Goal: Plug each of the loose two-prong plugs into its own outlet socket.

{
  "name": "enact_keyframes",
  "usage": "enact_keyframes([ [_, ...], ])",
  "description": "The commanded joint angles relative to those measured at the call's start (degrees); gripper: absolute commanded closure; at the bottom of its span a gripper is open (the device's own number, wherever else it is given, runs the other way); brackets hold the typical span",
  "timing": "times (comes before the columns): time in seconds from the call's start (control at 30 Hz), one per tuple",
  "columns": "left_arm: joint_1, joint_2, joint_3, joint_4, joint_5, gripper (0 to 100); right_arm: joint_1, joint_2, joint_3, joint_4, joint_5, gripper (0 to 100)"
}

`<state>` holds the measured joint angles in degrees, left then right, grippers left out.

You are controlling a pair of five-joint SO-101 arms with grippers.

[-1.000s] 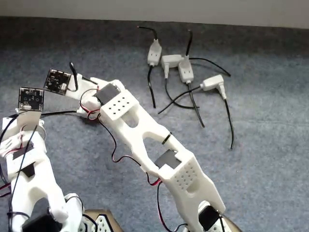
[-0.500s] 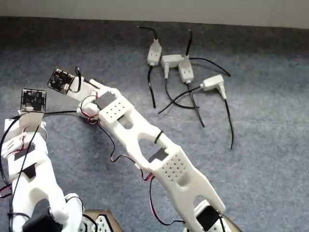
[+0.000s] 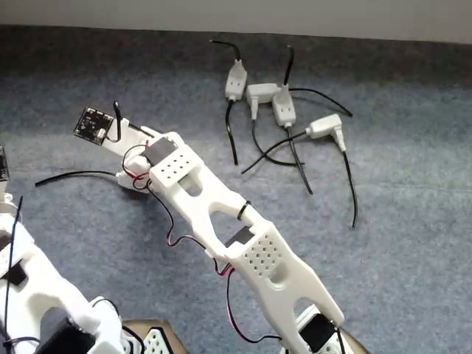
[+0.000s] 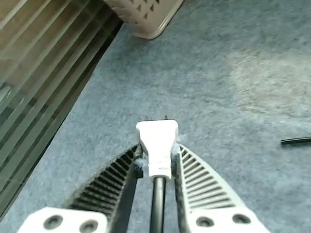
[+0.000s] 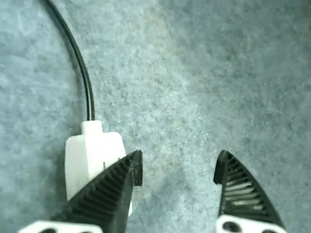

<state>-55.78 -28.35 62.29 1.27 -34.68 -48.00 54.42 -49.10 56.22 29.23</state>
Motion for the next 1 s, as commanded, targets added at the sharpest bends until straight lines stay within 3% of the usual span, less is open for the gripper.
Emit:
enact_keyframes([
  [0.0, -4.97, -0.13, -2.42, -1.49, 0.53, 99, -1.98, -2.42, -5.32, 4.79, -0.62, 75.7],
  [0.23, -7.52, -0.13, -2.33, -1.49, 0.53, 99, -5.23, -2.77, -9.98, 12.70, -0.79, 75.7],
  [0.43, -7.43, -0.13, -2.24, -1.23, 0.53, 99, -0.92, -2.42, -19.65, 14.73, -7.21, 75.7],
  [0.6, -4.79, -0.13, -2.51, -1.49, 0.53, 99, 8.84, -2.77, -29.05, 18.42, -13.01, 75.7],
  [0.8, 4.35, -0.13, -7.25, -0.88, 0.35, 99, 23.78, -2.42, -42.15, 28.09, -25.41, 75.7],
  [0.87, 7.69, -0.13, -9.36, 2.37, 0.26, 99, 28.26, -2.42, -44.62, 30.99, -27.96, 75.7],
  [0.97, 13.14, -0.04, -14.99, 14.68, 0.26, 99, 34.15, -2.33, -46.20, 36.26, -32.97, 75.7],
])
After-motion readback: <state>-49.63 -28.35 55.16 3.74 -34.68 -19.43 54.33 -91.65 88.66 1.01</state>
